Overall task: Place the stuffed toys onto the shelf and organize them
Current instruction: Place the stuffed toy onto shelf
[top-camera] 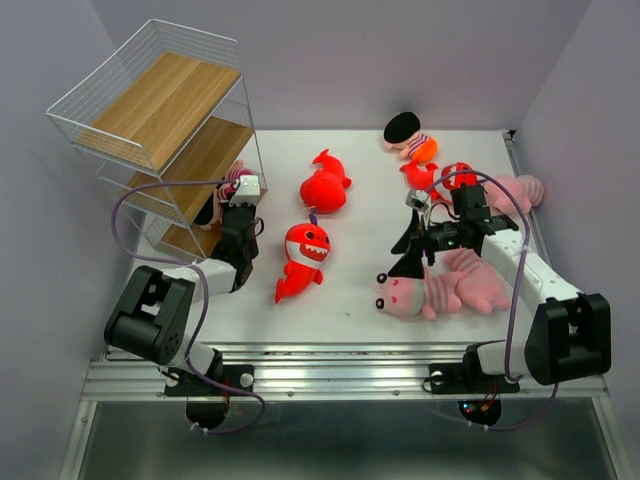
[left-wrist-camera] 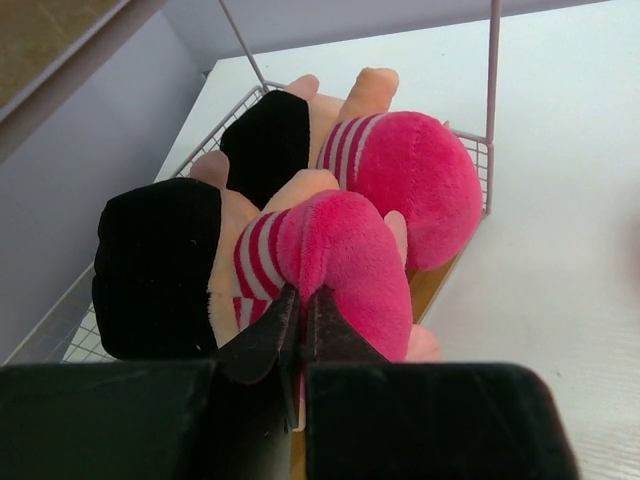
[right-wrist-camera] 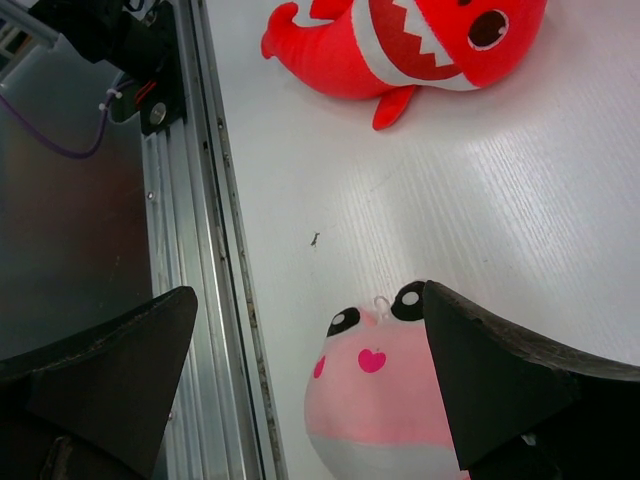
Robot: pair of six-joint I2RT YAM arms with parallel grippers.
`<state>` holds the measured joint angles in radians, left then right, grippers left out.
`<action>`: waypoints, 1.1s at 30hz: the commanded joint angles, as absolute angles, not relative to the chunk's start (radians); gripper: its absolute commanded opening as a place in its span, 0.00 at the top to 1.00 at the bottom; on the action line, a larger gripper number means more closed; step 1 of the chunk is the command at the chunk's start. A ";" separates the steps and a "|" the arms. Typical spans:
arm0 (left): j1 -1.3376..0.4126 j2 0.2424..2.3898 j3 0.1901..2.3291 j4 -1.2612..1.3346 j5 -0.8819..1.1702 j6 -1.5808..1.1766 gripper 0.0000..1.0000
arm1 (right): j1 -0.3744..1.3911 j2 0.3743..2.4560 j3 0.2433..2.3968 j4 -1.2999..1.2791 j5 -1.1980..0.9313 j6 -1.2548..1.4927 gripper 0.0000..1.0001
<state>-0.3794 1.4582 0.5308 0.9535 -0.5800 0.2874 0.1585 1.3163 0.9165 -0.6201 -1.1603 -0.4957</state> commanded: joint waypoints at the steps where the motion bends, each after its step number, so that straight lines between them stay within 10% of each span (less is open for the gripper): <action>1: -0.361 1.480 0.540 0.982 -0.569 0.272 1.00 | 0.153 1.298 0.920 -0.611 -1.187 -0.522 0.00; 33: -0.265 1.460 0.494 1.015 -0.411 0.212 0.95 | 0.144 1.315 0.930 -0.641 -1.197 -0.548 0.00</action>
<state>-0.2790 1.5013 0.5255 0.9710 -0.4202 0.2428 0.1501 1.3163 0.9165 -0.6289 -1.1645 -0.5240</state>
